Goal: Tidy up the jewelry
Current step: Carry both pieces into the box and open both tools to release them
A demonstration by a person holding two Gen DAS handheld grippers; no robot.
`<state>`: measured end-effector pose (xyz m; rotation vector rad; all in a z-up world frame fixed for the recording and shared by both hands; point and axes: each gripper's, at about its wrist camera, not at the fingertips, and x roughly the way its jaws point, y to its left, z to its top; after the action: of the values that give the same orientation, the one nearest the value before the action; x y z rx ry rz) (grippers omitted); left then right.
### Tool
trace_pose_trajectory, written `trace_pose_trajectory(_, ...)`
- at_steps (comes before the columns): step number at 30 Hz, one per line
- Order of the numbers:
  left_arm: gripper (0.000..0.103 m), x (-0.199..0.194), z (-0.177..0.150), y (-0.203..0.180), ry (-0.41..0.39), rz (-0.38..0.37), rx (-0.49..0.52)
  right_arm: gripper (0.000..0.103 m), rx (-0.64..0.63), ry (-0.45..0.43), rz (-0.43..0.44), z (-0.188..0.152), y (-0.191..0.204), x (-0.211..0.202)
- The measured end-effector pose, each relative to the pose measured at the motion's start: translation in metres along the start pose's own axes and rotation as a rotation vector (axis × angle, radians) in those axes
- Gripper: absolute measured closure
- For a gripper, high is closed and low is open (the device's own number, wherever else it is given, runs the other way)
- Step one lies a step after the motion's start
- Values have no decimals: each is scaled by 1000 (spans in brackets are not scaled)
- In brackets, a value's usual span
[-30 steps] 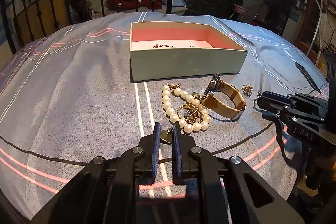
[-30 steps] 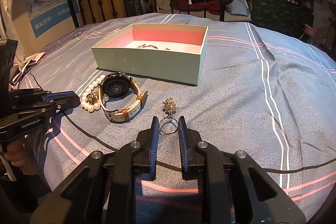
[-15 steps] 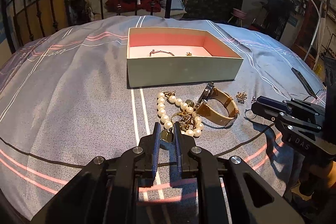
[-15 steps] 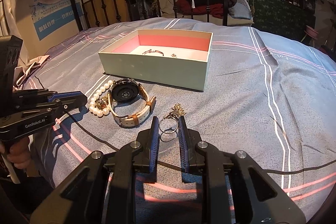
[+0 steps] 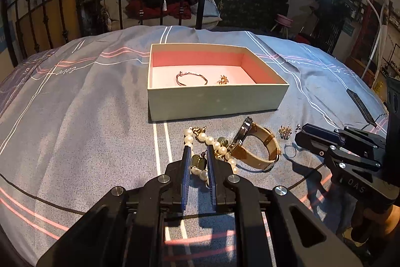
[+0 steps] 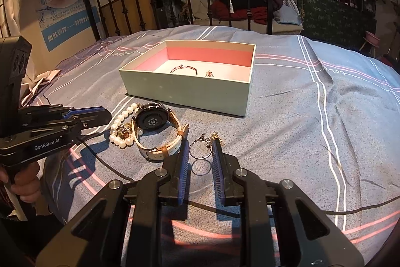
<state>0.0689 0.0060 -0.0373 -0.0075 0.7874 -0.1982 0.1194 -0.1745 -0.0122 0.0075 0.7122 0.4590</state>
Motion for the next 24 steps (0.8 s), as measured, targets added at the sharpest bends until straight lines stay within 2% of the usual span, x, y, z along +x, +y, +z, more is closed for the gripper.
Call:
trace_pose_trajectory(10,91,-3,40,-9,-77,-14,-5,83,-21,-54,-8,34,5,2)
trace_pose_trajectory(15,91,4,64,-8,-97,-21,-28,83,-16,-51,-18,57,1,15)
trace_pose_trajectory(19,91,17,85,-5,-85,-15,-37,83,3,-40,-14,74,-6,29)
trace_pose_trajectory(24,91,41,105,-8,-56,31,-5,83,-2,-2,-17,89,-8,50)
